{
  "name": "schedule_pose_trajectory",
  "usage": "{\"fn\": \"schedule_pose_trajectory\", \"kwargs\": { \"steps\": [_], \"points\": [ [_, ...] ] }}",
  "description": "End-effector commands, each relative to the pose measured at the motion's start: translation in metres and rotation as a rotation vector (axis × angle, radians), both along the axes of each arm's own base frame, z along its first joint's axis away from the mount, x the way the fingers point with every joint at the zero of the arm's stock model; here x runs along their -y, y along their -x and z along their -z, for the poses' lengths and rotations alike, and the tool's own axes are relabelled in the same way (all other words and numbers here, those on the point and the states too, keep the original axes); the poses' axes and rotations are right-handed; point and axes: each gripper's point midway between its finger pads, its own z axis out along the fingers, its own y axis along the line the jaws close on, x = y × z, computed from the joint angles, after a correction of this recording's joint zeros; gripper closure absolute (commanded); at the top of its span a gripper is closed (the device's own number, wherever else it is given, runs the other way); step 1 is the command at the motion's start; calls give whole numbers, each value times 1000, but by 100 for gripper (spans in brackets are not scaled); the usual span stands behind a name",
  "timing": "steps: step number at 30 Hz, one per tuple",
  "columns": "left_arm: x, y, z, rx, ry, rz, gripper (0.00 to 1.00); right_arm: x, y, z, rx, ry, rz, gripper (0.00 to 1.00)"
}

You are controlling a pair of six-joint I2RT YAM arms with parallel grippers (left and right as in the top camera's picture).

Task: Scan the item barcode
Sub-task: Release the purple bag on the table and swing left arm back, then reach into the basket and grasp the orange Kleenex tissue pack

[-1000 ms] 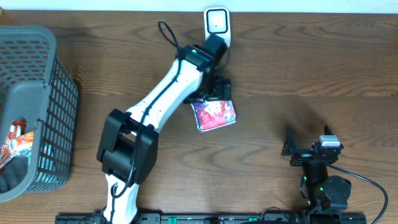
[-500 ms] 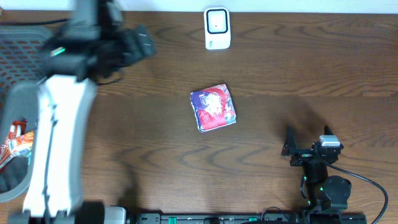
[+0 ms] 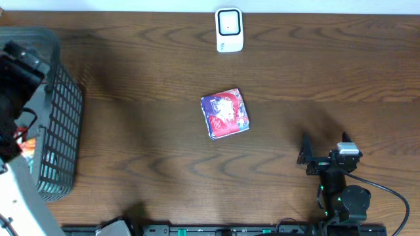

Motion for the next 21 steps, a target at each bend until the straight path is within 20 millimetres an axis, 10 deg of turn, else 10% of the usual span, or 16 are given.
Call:
{"fn": "schedule_pose_trajectory", "kwargs": {
  "steps": [1,8,21],
  "points": [
    [-34,12,18,-94,-24,-160,2,0,0,0,3,11,-1,1],
    [-78,20,44,-182,-1,-373,2,0,0,0,3,11,-2,1],
    [-133,30,158,-535,183,-630,2,0,0,0,3,11,-2,1]
  ]
}}
